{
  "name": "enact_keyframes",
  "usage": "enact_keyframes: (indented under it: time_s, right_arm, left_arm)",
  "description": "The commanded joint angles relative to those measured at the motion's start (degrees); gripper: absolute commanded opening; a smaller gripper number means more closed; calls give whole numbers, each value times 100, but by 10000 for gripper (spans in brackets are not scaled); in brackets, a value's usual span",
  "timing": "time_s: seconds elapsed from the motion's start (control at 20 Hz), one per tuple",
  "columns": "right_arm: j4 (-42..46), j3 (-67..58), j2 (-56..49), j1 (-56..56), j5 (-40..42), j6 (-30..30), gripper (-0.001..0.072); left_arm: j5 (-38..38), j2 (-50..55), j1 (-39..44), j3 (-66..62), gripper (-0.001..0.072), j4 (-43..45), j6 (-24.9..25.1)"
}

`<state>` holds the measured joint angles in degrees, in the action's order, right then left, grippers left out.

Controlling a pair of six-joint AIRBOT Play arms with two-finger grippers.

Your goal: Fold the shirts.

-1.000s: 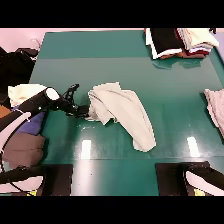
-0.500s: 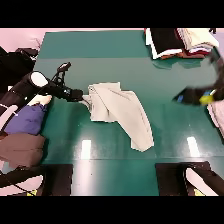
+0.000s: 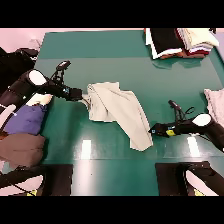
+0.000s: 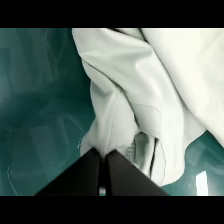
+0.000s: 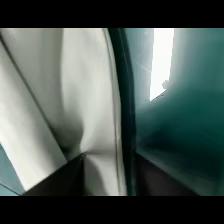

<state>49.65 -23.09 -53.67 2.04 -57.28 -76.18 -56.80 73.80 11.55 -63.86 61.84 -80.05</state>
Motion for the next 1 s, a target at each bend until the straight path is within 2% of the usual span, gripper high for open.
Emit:
enact_keyframes:
  time_s: [0.0,0.05,0.1,0.3,0.4,0.55,0.95]
  right_arm:
    - [-57,-20,-533,372,376,92,169]
    - [-55,-199,-673,468,404,229,75]
    - [-26,-415,-761,544,431,321,25]
    - [479,-1567,-551,369,223,313,18]
    - [909,-2240,-133,31,-85,304,17]
    - [1246,-3346,560,-671,-476,319,18]
    - [1305,-5619,1790,-1908,-769,321,17]
  left_arm:
    - [-111,-4,0,-7,24,4,-2]
    - [-120,-4,0,-7,23,15,-2]
    - [-120,-7,0,-7,23,39,-2]
    - [-140,-205,-2,-313,23,953,-420]
    - [-162,-450,-2,-706,23,1670,-675]
    - [-323,-894,0,-1530,23,2393,-804]
    - [-321,-2166,0,-3818,23,2522,-796]
